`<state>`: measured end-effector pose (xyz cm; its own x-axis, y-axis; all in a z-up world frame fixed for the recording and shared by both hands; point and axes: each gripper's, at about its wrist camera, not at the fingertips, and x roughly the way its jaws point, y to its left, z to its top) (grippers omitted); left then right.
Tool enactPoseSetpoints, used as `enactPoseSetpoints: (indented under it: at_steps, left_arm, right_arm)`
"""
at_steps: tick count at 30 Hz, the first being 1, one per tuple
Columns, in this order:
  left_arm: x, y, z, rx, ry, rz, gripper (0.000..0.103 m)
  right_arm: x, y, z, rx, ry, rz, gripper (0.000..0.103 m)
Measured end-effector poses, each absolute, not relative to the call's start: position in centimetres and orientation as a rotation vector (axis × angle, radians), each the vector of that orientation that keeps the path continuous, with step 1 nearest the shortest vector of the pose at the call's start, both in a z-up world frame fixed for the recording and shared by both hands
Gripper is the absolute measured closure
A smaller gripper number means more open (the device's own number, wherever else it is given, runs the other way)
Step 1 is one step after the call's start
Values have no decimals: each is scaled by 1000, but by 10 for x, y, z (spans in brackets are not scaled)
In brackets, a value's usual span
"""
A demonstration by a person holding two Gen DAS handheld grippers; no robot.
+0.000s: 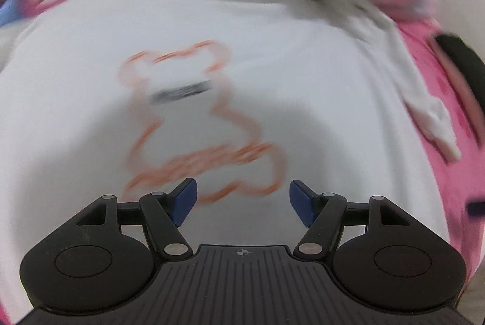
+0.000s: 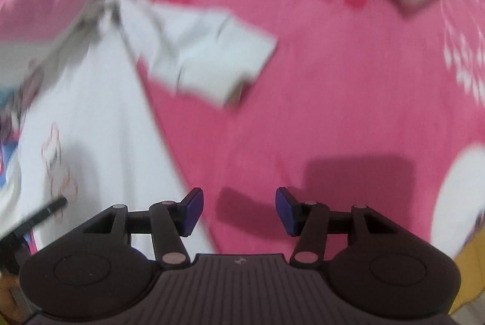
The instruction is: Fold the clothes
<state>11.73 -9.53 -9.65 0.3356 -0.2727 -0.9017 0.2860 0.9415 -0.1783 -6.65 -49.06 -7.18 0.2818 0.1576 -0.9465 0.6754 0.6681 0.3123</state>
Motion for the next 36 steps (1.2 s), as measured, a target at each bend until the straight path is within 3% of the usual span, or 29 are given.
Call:
enactPoseSetpoints:
  at_steps: [14,21,31,36]
  left_arm:
    - [-14,85,-79,-274,1235,72,37]
    - [-81,95,-89,-276,1273,143,39]
    - [-114,97,-94,-197,1248,161,40]
    - [-109,100,-100,-215,1251,87,51]
  right_arm:
    - [-95,-454,-86,749,1323,-317,48]
    - [-89,-460,-87,743,1316,-237,47]
    - [-84,-461,-76,689,1306,-141,48]
    - [-78,-458,-77,711,1280,-133,48]
